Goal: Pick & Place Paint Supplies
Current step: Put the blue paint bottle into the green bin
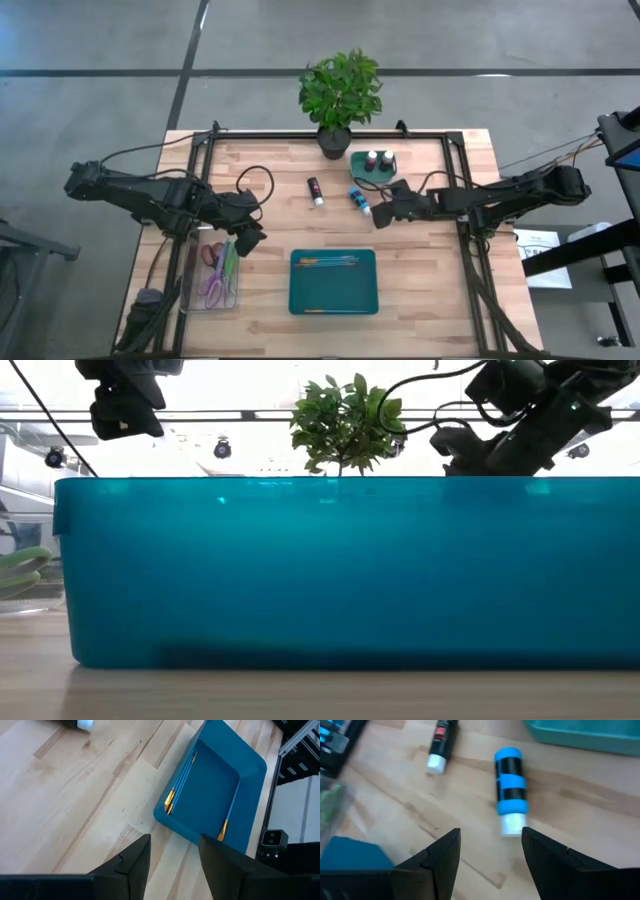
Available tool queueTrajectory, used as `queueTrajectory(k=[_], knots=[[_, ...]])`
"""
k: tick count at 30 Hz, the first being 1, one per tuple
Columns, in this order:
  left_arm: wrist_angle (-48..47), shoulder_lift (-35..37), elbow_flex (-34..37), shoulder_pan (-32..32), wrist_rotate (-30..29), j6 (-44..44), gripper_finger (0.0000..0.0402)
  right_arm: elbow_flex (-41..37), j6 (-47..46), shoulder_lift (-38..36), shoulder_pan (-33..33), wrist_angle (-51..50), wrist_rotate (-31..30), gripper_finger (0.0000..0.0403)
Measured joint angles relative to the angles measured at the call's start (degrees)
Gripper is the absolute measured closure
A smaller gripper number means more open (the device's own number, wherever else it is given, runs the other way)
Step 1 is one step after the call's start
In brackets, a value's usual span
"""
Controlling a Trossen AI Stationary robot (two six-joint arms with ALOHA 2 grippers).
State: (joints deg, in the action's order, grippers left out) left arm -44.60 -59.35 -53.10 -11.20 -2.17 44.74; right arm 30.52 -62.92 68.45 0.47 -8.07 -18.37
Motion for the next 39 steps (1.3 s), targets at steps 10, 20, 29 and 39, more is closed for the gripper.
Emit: queueTrajectory(k=[10,20,29,39], knots=[[0.4,0.0,0.0,0.0,0.0,-0.3,0.0228,-1.1,3.5,0.0,-0.1,0.9,-2.6,0.0197],[2.2,0.0,0.0,0.0,0.0,0.0,0.0228,-0.9,6.9,9.1,-0.1,7.0,-1.3,0.0197],[2.7,0.0,0.0,0.0,0.2,1.2,0.0228,6.1,11.1,20.0,-0.9,3.6,-0.9,0.0197],[2.8,0.0,0.0,-0.1,0.2,1.8,0.0228,9.6,10.8,25.7,-1.2,-0.1,-1.2,0.0197]])
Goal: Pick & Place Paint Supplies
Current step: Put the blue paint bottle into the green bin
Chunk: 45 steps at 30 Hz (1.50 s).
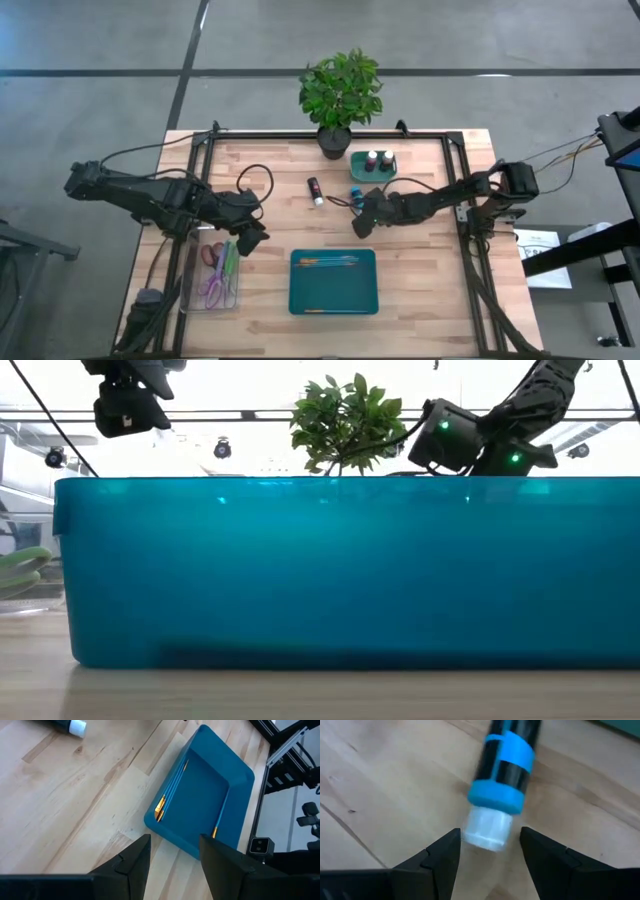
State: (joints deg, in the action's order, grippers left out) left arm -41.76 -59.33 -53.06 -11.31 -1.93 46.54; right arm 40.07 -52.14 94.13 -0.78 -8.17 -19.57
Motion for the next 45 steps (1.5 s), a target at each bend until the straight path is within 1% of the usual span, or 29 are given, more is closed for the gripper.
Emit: queueTrajectory(k=[10,12,17,18,24,31,35,38,42,45], knots=[[0.0,0.0,0.0,0.0,0.0,0.0,0.0228,0.0,-2.5,0.3,-0.3,-0.4,-1.4,0.0201],[0.0,0.0,0.0,0.0,0.0,0.0,0.0228,0.0,-2.5,0.4,-0.3,-0.6,-1.4,0.0216],[0.0,0.0,0.0,0.0,0.0,-0.1,0.0228,-0.2,-1.5,-0.7,-0.5,-1.0,-1.1,0.0292],[0.0,0.0,0.0,0.0,0.0,-0.2,0.0228,-0.2,-0.8,-1.1,-0.5,-1.0,-0.9,0.0296],[0.0,0.0,0.0,0.0,0.0,-0.2,0.0228,-0.2,3.0,-5.9,-0.3,-2.0,4.3,0.0296],[0.8,0.0,0.0,-0.2,0.0,-0.4,0.0228,-0.2,7.0,-17.1,3.1,-6.0,10.3,0.0296],[7.7,0.0,0.0,-0.2,-0.5,-3.2,0.0228,-0.1,8.6,-23.9,5.2,-6.5,12.9,0.0296],[15.7,-0.4,0.0,-0.1,-4.4,-6.3,0.0228,-0.1,8.8,-27.3,6.2,-6.6,13.8,0.0296],[26.4,-2.1,0.0,0.8,-10.9,-10.1,0.0228,-0.1,8.8,-28.9,7.1,-5.5,14.1,0.0296],[33.2,-5.1,0.0,2.7,-11.9,-10.6,0.0228,-0.1,9.0,-28.6,7.8,-1.2,14.3,0.0296]])
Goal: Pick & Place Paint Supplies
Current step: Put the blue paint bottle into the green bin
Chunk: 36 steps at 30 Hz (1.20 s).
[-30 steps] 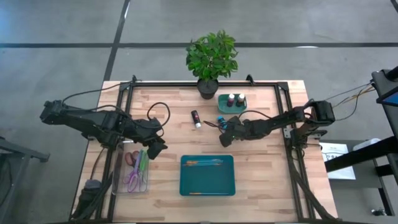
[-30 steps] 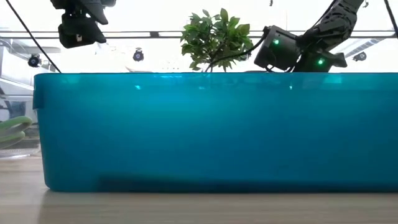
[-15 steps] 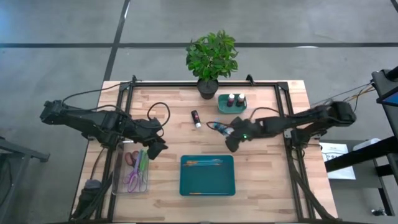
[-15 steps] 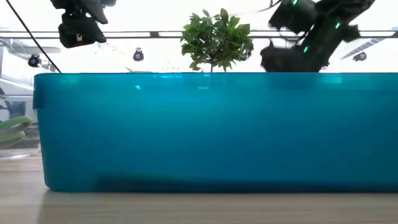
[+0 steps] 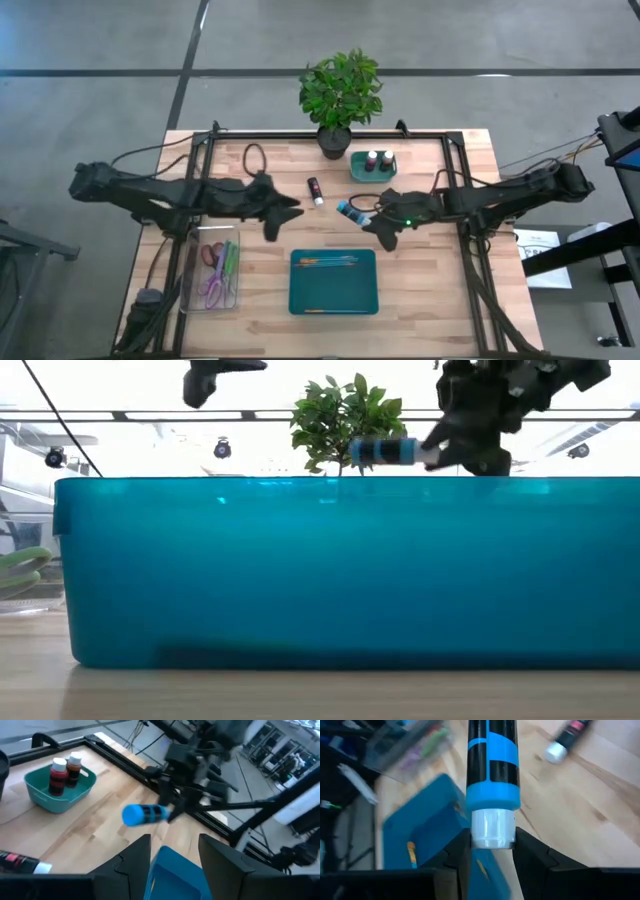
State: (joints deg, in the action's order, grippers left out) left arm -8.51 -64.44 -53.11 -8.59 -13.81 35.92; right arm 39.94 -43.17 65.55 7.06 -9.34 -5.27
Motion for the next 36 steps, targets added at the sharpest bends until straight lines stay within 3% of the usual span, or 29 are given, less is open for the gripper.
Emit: queueTrajectory(k=[3,14,23,36], knots=[[3.5,-4.3,-0.6,2.0,1.9,0.0,0.0231,0.2,0.1,1.2,0.6,4.2,0.7,0.0296],[7.1,-14.7,-7.6,3.5,4.3,-3.0,0.0283,10.7,7.6,7.9,2.2,-0.2,2.8,0.0296],[5.2,-15.7,-9.4,4.2,4.4,-3.1,0.0285,17.2,12.3,11.8,2.6,-2.5,3.8,0.0296],[2.3,-15.7,-9.4,3.4,5.1,-2.5,0.0286,17.8,12.9,8.3,2.6,-2.5,0.3,0.0296]])
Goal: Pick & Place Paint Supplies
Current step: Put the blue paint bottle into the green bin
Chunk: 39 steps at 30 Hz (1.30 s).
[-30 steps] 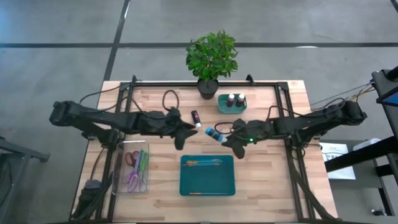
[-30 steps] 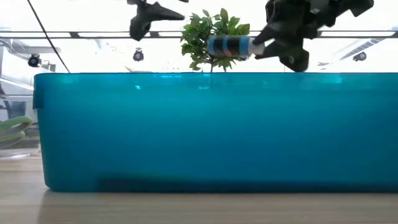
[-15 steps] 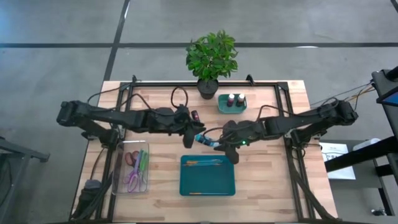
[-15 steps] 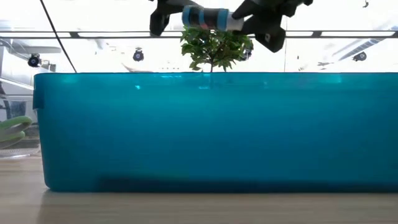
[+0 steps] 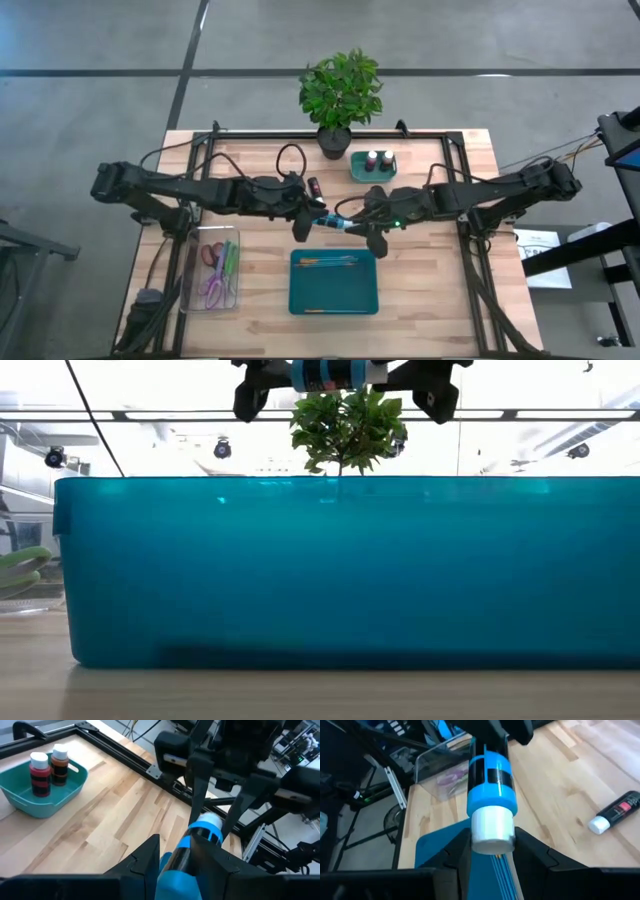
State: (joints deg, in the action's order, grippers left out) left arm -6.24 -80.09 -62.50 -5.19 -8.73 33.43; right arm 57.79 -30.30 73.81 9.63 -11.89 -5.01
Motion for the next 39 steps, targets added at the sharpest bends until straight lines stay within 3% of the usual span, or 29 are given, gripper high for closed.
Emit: queueTrajectory(k=[39], knots=[[0.2,0.0,0.0,-0.1,0.1,0.1,0.0286,1.7,0.3,-0.4,-0.1,5.6,-5.5,0.0296]])
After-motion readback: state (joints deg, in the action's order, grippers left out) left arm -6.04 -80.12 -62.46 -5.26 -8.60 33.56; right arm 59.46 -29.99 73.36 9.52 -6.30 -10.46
